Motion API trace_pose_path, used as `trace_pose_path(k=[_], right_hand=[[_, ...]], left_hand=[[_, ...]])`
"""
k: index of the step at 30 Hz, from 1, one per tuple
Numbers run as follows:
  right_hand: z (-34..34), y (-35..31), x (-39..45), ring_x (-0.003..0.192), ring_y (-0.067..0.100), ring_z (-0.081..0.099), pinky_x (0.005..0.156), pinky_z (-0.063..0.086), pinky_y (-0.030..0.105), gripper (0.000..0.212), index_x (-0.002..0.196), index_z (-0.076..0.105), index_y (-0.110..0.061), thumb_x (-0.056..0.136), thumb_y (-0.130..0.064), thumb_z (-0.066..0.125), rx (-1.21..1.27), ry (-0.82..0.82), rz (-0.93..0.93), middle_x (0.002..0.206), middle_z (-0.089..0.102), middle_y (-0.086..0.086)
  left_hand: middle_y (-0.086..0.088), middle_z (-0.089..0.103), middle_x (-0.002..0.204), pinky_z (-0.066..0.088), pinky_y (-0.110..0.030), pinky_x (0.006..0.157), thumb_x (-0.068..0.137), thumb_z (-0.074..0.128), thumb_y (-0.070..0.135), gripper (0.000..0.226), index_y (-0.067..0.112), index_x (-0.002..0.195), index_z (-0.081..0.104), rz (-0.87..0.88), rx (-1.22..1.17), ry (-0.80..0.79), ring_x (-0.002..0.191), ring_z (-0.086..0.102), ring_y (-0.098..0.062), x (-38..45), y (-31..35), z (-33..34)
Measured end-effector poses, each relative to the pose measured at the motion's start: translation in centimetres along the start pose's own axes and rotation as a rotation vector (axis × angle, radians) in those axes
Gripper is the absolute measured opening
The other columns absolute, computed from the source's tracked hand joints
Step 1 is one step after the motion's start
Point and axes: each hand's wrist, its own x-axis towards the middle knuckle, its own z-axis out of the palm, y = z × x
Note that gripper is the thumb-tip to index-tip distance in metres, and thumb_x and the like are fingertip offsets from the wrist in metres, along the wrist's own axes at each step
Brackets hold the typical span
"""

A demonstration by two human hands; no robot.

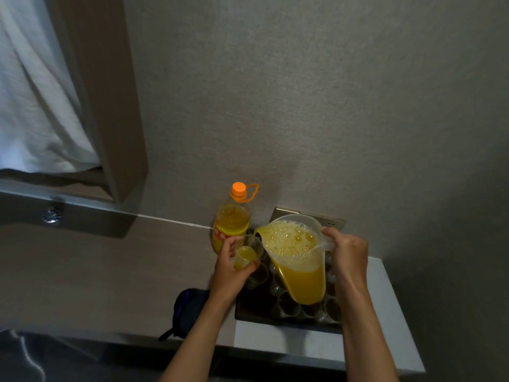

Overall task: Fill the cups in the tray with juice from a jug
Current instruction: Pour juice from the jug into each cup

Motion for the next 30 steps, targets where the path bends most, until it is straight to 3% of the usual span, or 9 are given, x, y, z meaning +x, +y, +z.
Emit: trace_pose_path(k=[11,30], right_hand=[[0.33,0.05,0.19,0.052,0.021,0.047,0.062,0.041,0.038,0.037,0.056,0.064,-0.008,0.089,-0.020,0.074,-0.013,-0.006,0.015,0.047,0.051,0.001],[0.35,0.43,0.15,0.056,0.021,0.050,0.064,0.043,0.036,0.037,0.056,0.063,-0.009,0.090,-0.021,0.073,-0.007,-0.019,0.014,0.051,0.054,0.004]], left_hand=[[0.025,0.067,0.113,0.054,-0.014,0.075,0.076,0.089,0.011,0.063,0.037,0.122,0.055,0.001,-0.020,0.010,0.104,0.063,0.007,0.26,-0.01,-0.16],[0.017,0.065,0.119,0.051,-0.009,0.073,0.075,0.089,0.010,0.065,0.038,0.123,0.054,-0.002,-0.028,0.003,0.101,0.061,0.012,0.18,-0.44,-0.11]])
